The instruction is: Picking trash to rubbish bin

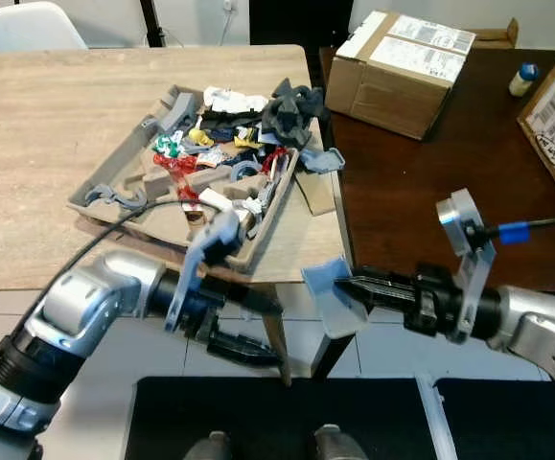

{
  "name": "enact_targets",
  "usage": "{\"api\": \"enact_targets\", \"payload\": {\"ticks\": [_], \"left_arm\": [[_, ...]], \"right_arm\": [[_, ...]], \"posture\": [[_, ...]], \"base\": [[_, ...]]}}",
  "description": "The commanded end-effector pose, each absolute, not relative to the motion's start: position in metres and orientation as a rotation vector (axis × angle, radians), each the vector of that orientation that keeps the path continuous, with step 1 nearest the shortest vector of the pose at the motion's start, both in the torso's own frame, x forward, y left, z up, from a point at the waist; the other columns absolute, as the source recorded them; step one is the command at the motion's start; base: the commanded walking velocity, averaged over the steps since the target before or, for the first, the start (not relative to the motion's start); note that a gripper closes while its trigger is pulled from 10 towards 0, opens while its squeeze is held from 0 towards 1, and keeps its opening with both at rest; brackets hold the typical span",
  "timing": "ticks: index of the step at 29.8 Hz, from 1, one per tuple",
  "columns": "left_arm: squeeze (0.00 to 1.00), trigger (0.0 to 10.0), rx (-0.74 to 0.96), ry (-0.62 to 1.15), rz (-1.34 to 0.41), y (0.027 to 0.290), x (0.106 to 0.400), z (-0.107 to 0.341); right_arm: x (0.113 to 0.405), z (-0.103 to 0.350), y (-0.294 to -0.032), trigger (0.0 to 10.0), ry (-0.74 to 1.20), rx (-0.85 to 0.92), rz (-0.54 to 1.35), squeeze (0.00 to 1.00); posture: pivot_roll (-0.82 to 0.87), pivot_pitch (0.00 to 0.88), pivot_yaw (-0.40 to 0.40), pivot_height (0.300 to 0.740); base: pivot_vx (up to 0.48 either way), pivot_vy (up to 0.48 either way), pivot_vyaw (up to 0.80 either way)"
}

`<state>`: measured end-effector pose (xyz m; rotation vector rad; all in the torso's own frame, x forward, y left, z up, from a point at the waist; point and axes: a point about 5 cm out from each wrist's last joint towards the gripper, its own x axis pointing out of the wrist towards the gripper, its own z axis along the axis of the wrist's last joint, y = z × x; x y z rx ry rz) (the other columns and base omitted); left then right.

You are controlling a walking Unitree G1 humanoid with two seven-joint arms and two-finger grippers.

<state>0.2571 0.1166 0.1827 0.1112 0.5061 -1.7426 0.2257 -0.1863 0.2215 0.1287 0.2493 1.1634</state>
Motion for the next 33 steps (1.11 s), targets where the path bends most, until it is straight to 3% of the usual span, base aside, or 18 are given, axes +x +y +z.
{"api": "enact_targets", "payload": {"ticks": [1, 7, 9, 11, 12, 17, 19, 21, 33], "left_arm": [[0.00, 10.0, 0.209, 0.659, -1.699, 0.127, 0.248, 0.160], [0.00, 10.0, 0.360, 0.816, -1.594, 0.140, 0.246, 0.130], [0.00, 10.0, 0.435, 0.893, -1.482, 0.147, 0.247, 0.107], [0.00, 10.0, 0.435, 0.893, -1.482, 0.147, 0.247, 0.107], [0.00, 10.0, 0.463, 0.938, -1.343, 0.150, 0.250, 0.086], [0.00, 10.0, 0.486, 0.961, -1.237, 0.153, 0.251, 0.068], [0.00, 10.0, 0.625, 0.945, -1.170, 0.162, 0.250, 0.053], [0.00, 10.0, 0.647, 0.943, -1.133, 0.167, 0.248, 0.047], [0.00, 10.0, 0.539, 1.047, -0.864, 0.193, 0.213, -0.002]], "right_arm": [[0.212, 0.214, -0.182, 0.0, 0.343, 0.083, 1.221, 0.00], [0.199, 0.203, -0.179, 0.0, 0.459, 0.034, 1.272, 0.00], [0.190, 0.192, -0.176, 0.0, 0.553, -0.018, 1.304, 0.00], [0.190, 0.192, -0.176, 0.0, 0.553, -0.018, 1.304, 0.00], [0.182, 0.177, -0.176, 0.0, 0.660, -0.092, 1.305, 0.00], [0.178, 0.165, -0.177, 0.0, 0.713, -0.109, 1.285, 0.00], [0.176, 0.155, -0.180, 0.0, 0.741, -0.096, 1.241, 0.00], [0.175, 0.146, -0.182, 0.0, 0.774, -0.081, 1.203, 0.00], [0.162, 0.060, -0.210, 0.0, 0.941, 0.037, 0.814, 0.00]], "posture": [[0.07, 0.211, 0.041, 0.740], [0.07, 0.210, 0.039, 0.740], [0.07, 0.207, 0.037, 0.740], [0.07, 0.207, 0.037, 0.740], [0.06, 0.205, 0.037, 0.740], [0.06, 0.204, 0.040, 0.740], [0.06, 0.201, 0.039, 0.740], [0.06, 0.199, 0.039, 0.740], [0.07, 0.191, 0.035, 0.740]], "base": [[0.000, 0.000, 0.00], [0.000, 0.000, 0.00], [0.000, 0.000, 0.00], [0.000, 0.000, 0.00], [0.000, 0.000, 0.00], [0.000, 0.000, 0.00], [0.000, 0.000, 0.00], [0.000, 0.000, 0.00], [0.000, 0.000, 0.00]]}}
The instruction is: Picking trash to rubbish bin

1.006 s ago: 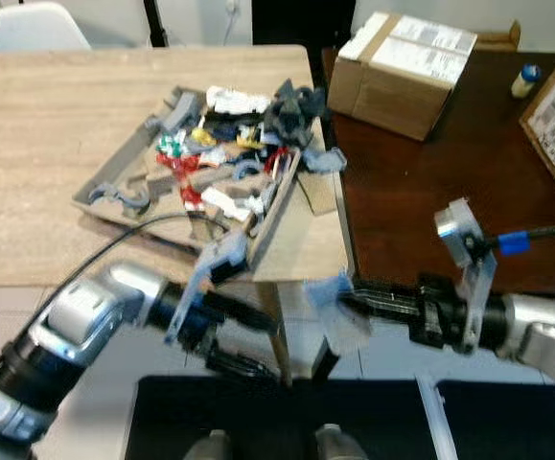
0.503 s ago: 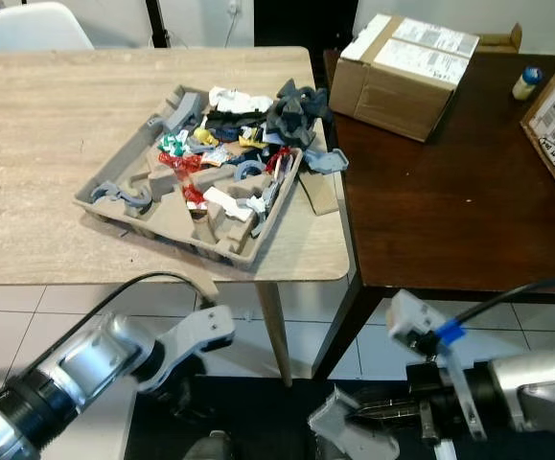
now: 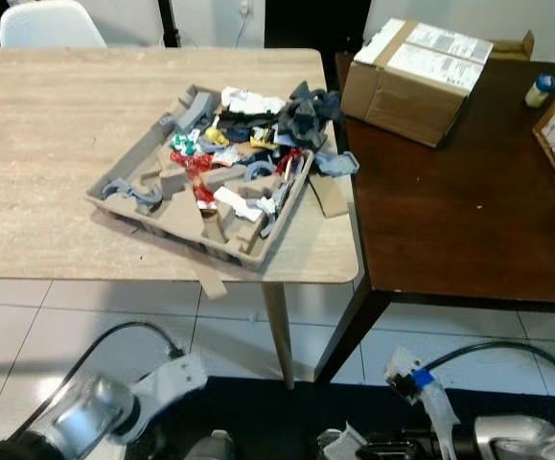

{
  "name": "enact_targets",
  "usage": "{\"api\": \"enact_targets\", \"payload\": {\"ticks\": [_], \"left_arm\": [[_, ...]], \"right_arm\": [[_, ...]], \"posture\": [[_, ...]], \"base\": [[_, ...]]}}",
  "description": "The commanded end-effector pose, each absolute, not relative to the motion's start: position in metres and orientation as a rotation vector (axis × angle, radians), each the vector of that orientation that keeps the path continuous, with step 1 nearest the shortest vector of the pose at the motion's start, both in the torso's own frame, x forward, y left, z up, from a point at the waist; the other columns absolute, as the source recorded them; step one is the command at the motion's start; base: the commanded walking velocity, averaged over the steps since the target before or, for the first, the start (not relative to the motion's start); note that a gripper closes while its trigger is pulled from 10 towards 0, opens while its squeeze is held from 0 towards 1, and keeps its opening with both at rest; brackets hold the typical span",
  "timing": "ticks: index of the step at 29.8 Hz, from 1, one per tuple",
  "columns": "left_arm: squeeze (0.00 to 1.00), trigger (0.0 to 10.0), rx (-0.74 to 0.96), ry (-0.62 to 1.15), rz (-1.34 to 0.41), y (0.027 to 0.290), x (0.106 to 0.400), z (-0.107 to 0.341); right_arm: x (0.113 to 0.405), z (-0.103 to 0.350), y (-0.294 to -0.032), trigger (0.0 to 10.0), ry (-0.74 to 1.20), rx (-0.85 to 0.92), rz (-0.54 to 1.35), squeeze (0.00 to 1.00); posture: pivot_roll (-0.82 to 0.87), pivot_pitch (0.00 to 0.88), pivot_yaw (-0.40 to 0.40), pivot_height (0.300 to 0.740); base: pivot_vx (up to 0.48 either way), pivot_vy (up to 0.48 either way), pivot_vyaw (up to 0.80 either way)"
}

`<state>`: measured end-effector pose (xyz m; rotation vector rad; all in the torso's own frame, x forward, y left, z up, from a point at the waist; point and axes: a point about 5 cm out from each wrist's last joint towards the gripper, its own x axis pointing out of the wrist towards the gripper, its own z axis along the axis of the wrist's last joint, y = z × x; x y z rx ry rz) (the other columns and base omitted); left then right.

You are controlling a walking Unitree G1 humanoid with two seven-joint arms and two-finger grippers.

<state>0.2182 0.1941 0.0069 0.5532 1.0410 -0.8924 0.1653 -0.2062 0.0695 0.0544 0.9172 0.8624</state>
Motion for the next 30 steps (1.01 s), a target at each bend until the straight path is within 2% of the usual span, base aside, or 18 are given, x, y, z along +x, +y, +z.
{"api": "enact_targets", "payload": {"ticks": [1, 8, 10, 11, 13, 15, 18, 20, 26, 27, 30], "left_arm": [[0.00, 10.0, 0.535, 1.038, -0.842, 0.193, 0.213, -0.004], [0.00, 10.0, 0.519, 1.002, -0.751, 0.193, 0.215, -0.016], [0.00, 10.0, 0.504, 0.951, -0.651, 0.194, 0.218, -0.023], [0.00, 10.0, 0.504, 0.951, -0.651, 0.194, 0.218, -0.023], [0.00, 10.0, 0.486, 0.934, -0.606, 0.195, 0.219, -0.025], [0.00, 10.0, 0.401, 0.940, -0.456, 0.202, 0.219, -0.035], [0.00, 10.0, 0.486, 0.968, -0.475, 0.203, 0.212, -0.044], [0.00, 10.0, 0.480, 0.980, -0.479, 0.203, 0.209, -0.048], [0.00, 10.0, 0.324, 0.985, -0.397, 0.199, 0.208, -0.054], [0.00, 10.0, 0.255, 0.971, -0.299, 0.200, 0.212, -0.056], [0.00, 10.0, 0.242, 0.938, -0.250, 0.198, 0.216, -0.057]], "right_arm": [[0.162, 0.056, -0.212, 0.0, 0.944, 0.031, 0.786, 0.00], [0.161, 0.032, -0.217, 0.0, 0.979, -0.066, 0.686, 0.00], [0.167, 0.004, -0.225, 0.0, 0.971, -0.142, 0.503, 0.00], [0.167, 0.004, -0.225, 0.0, 0.971, -0.142, 0.503, 0.00], [0.170, -0.003, -0.226, 0.0, 0.962, -0.138, 0.442, 0.00], [0.175, -0.026, -0.231, 0.0, 0.955, -0.112, 0.241, 0.00], [0.174, -0.040, -0.229, 0.0, 0.967, -0.080, 0.149, 0.00], [0.172, -0.048, -0.227, 0.0, 0.980, -0.087, 0.107, 0.00], [0.168, -0.063, -0.220, 0.0, 0.974, -0.106, 0.047, 0.00], [0.172, -0.066, -0.216, 0.0, 0.917, -0.012, -0.058, 0.00], [0.174, -0.069, -0.220, 0.0, 0.895, 0.059, -0.170, 0.00]], "posture": [[0.07, 0.191, 0.035, 0.740], [0.06, 0.187, 0.035, 0.740], [0.07, 0.183, 0.035, 0.740], [0.07, 0.183, 0.035, 0.740], [0.07, 0.183, 0.035, 0.740], [0.07, 0.176, 0.031, 0.740], [0.08, 0.176, 0.026, 0.740], [0.07, 0.171, 0.022, 0.740], [0.08, 0.155, 0.018, 0.740], [0.07, 0.133, 0.004, 0.740], [0.07, 0.125, -0.001, 0.740]], "base": [[0.000, 0.000, 0.00], [0.000, 0.000, 0.00], [0.000, 0.000, 0.00], [0.000, 0.000, 0.00], [0.000, 0.000, 0.00], [0.000, 0.000, 0.00], [0.000, 0.000, 0.00], [0.000, 0.000, 0.00], [0.000, 0.000, 0.00], [0.000, 0.000, 0.00], [0.000, 0.000, 0.00]]}}
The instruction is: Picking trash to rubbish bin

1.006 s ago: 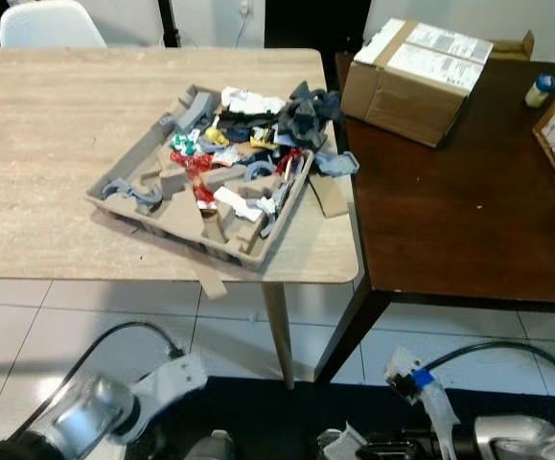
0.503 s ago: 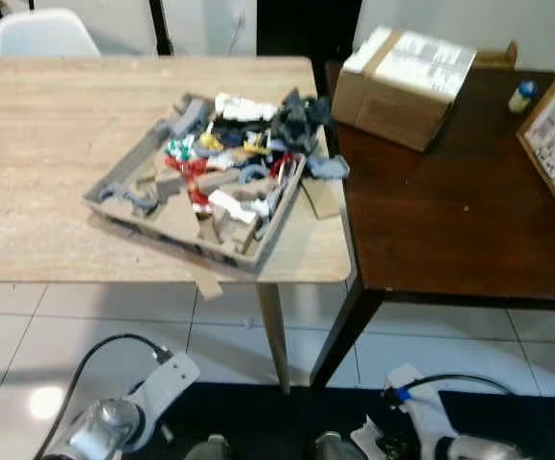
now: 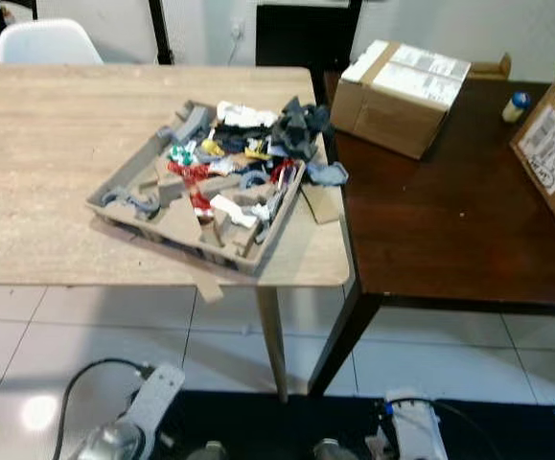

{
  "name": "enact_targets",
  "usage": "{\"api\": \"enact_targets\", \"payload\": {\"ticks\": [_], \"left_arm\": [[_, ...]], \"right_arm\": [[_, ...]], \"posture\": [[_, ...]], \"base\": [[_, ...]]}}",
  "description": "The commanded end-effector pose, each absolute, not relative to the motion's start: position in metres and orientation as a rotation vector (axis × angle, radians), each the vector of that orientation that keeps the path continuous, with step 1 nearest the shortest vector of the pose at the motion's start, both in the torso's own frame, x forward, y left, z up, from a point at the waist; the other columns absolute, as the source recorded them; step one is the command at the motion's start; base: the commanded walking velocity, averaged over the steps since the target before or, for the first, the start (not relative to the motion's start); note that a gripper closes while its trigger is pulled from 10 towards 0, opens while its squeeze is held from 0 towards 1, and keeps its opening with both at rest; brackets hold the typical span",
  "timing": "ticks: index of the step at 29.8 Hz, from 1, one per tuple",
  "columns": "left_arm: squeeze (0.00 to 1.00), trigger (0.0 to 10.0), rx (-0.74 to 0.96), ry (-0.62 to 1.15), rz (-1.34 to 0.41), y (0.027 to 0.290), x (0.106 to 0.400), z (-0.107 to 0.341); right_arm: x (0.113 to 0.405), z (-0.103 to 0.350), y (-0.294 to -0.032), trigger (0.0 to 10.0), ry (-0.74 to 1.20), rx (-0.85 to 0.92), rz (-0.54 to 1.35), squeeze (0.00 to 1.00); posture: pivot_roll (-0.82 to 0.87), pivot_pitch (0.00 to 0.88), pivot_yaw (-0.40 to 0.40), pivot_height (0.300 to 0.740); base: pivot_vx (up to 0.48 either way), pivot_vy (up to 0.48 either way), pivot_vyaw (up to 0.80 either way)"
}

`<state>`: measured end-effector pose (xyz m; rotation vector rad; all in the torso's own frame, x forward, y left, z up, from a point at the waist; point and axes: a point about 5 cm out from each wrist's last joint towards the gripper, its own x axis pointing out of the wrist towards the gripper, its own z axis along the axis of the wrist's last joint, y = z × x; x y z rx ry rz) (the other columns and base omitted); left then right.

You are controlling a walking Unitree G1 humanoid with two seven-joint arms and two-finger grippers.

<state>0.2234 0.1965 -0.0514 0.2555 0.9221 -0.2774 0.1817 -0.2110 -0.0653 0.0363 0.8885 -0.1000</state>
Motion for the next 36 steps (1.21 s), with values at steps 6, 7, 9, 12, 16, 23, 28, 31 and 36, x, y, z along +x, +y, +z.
{"api": "enact_targets", "payload": {"ticks": [6, 7, 9, 12, 16, 23, 28, 31, 36], "left_arm": [[0.00, 10.0, 0.201, 0.904, -0.214, 0.189, 0.225, -0.056], [0.00, 10.0, 0.201, 0.904, -0.214, 0.189, 0.225, -0.056], [0.00, 10.0, 0.202, 0.898, -0.193, 0.188, 0.227, -0.055], [0.00, 10.0, 0.188, 0.906, -0.190, 0.190, 0.228, -0.055], [0.00, 10.0, 0.207, 0.890, -0.208, 0.189, 0.229, -0.055], [0.00, 10.0, 0.287, 0.875, -0.256, 0.184, 0.219, -0.062], [0.00, 10.0, 0.264, 0.863, -0.248, 0.187, 0.212, -0.064], [0.00, 10.0, 0.264, 0.854, -0.238, 0.189, 0.210, -0.065], [0.00, 10.0, 0.203, 0.773, -0.185, 0.191, 0.214, -0.059]], "right_arm": [[0.175, -0.071, -0.227, 10.0, 0.895, 0.123, -0.278, 0.00], [0.175, -0.071, -0.227, 10.0, 0.895, 0.123, -0.278, 0.00], [0.176, -0.072, -0.225, 10.0, 0.896, 0.140, -0.273, 0.00], [0.182, -0.072, -0.215, 10.0, 0.869, 0.168, -0.220, 0.00], [0.182, -0.074, -0.211, 10.0, 0.866, 0.166, -0.216, 0.00], [0.172, -0.080, -0.211, 10.0, 0.889, 0.132, -0.211, 0.00], [0.163, -0.084, -0.207, 10.0, 0.890, 0.095, -0.184, 0.00], [0.160, -0.085, -0.205, 10.0, 0.883, 0.098, -0.191, 0.00], [0.157, -0.084, -0.205, 10.0, 0.844, 0.105, -0.212, 0.00]], "posture": [[0.07, 0.116, 0.003, 0.740], [0.07, 0.116, 0.003, 0.740], [0.07, 0.117, 0.010, 0.740], [0.06, 0.121, 0.023, 0.740], [0.05, 0.135, 0.032, 0.740], [0.06, 0.187, 0.023, 0.740], [0.06, 0.225, 0.028, 0.740], [0.06, 0.247, 0.030, 0.740], [0.06, 0.276, 0.044, 0.740]], "base": [[0.000, 0.000, 0.00], [0.000, 0.000, 0.00], [0.000, 0.000, 0.00], [0.000, 0.000, 0.00], [0.000, 0.000, 0.00], [0.000, 0.000, 0.00], [0.000, 0.000, 0.00], [0.000, 0.000, 0.00], [0.000, 0.000, 0.00]]}}
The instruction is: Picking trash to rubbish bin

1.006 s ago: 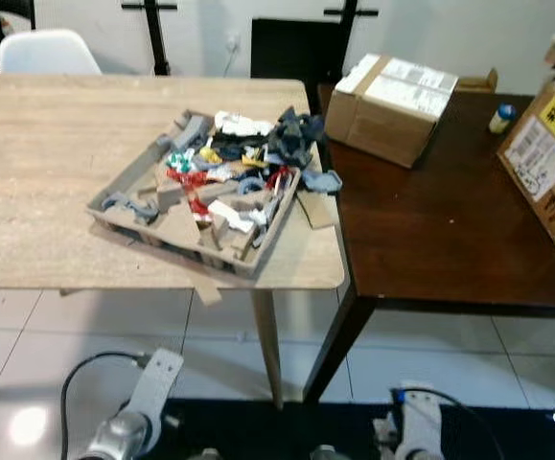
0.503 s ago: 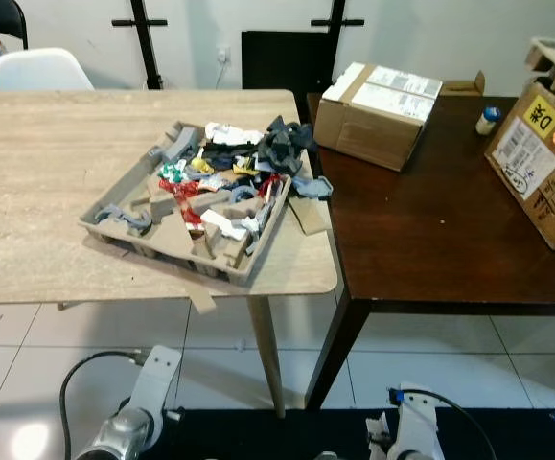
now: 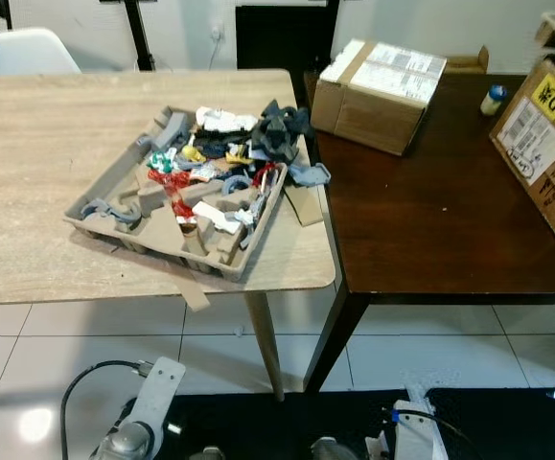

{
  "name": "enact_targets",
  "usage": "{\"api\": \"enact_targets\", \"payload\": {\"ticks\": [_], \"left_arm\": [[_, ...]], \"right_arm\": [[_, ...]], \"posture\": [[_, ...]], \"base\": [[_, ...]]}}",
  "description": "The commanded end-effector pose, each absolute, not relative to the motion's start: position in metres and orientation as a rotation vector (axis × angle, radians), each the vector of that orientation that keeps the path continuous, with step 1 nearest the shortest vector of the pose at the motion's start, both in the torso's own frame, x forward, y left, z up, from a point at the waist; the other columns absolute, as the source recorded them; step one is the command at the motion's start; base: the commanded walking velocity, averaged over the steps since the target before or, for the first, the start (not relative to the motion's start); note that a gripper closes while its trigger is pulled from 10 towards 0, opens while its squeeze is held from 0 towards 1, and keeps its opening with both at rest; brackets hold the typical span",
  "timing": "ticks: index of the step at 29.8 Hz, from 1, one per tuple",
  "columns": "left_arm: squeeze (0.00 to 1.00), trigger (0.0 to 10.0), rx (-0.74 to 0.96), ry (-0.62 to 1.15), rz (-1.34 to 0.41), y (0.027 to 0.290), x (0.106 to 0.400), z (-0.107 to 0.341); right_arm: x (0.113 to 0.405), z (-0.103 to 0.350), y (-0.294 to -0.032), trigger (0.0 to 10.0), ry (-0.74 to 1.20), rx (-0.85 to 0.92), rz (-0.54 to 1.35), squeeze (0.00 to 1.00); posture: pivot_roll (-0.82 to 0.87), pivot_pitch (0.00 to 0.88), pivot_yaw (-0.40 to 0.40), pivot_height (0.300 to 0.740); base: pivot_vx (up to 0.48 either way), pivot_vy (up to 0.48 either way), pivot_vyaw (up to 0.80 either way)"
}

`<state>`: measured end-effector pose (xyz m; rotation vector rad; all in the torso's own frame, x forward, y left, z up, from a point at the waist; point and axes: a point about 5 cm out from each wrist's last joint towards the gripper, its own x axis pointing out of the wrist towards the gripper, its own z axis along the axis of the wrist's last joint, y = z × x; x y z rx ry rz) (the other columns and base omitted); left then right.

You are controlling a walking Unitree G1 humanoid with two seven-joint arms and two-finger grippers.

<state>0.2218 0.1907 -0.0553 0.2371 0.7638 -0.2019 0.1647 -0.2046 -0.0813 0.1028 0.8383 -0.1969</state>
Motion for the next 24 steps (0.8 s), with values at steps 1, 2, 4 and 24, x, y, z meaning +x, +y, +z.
{"api": "enact_targets", "payload": {"ticks": [1, 2, 4, 24], "left_arm": [[0.00, 10.0, 0.195, 0.767, -0.189, 0.191, 0.215, -0.059], [0.00, 10.0, 0.195, 0.767, -0.189, 0.191, 0.215, -0.059], [0.00, 10.0, 0.213, 0.767, -0.203, 0.191, 0.217, -0.058], [0.00, 10.0, 0.235, 0.867, -0.293, 0.179, 0.215, -0.064]], "right_arm": [[0.157, -0.084, -0.205, 10.0, 0.838, 0.107, -0.216, 0.00], [0.157, -0.084, -0.205, 10.0, 0.838, 0.107, -0.216, 0.00], [0.158, -0.083, -0.205, 10.0, 0.838, 0.101, -0.214, 0.00], [0.161, -0.086, -0.208, 10.0, 0.892, 0.069, -0.203, 0.00]], "posture": [[0.06, 0.275, 0.043, 0.740], [0.06, 0.275, 0.043, 0.740], [0.07, 0.272, 0.038, 0.740], [0.06, 0.153, 0.036, 0.740]], "base": [[0.000, 0.000, 0.00], [0.000, 0.000, 0.00], [0.000, 0.000, 0.00], [0.000, 0.000, -0.32]]}}
